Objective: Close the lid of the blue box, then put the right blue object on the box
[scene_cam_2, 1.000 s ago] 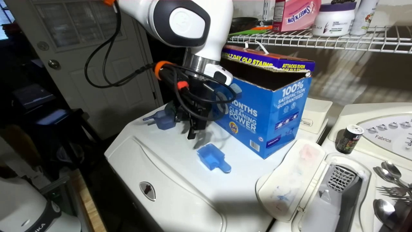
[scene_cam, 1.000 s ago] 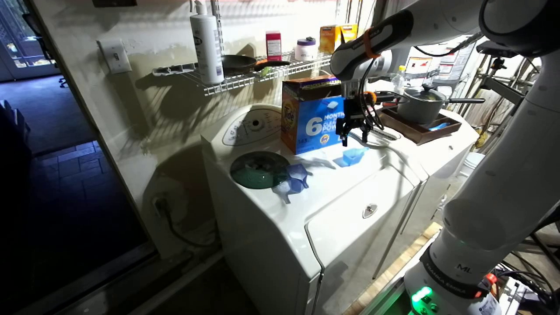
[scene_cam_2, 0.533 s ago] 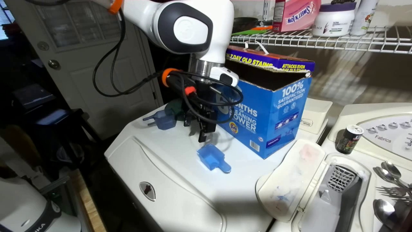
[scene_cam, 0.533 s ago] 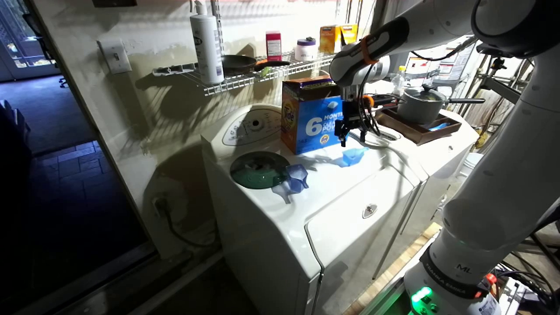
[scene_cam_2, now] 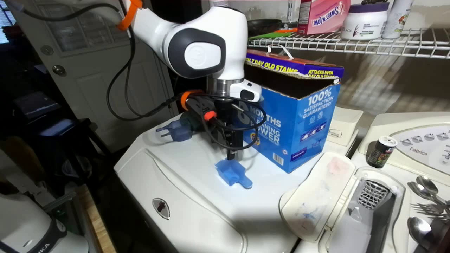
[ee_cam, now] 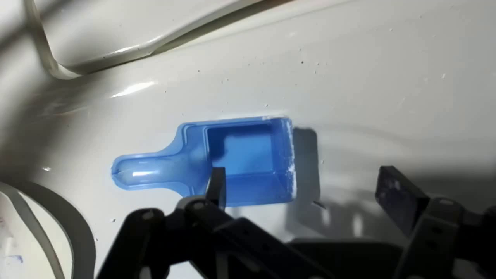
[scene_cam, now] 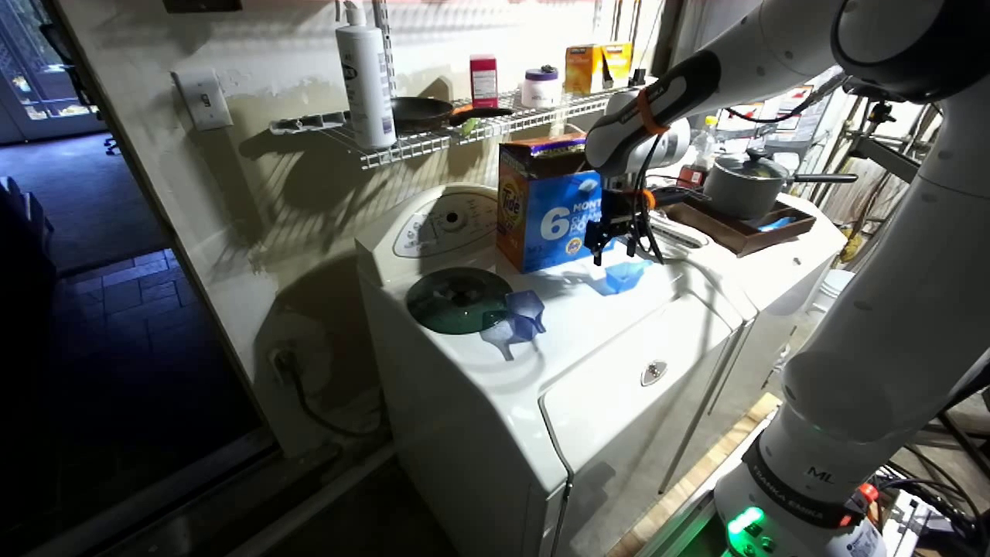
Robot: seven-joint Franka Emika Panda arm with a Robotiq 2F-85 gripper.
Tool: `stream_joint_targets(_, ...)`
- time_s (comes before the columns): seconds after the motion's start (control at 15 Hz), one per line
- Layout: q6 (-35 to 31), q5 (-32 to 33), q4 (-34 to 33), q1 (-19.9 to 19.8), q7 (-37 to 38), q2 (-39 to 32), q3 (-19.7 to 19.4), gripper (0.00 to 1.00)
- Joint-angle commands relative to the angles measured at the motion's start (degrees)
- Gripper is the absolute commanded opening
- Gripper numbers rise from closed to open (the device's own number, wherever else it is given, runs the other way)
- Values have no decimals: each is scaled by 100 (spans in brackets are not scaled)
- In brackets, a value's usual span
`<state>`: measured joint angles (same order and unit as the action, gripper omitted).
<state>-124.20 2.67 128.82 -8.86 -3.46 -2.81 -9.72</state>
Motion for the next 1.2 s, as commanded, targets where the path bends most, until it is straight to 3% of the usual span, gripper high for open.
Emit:
stream_joint_targets(0.0, -705, -95, 328, -31, 104, 39, 9, 100)
stream_joint_targets(0.6, -1813, -870, 739, -94, -53, -8, 12, 100)
stream_joint_targets(1.13, -1796, -1663, 655, -169, 12, -186, 0, 100)
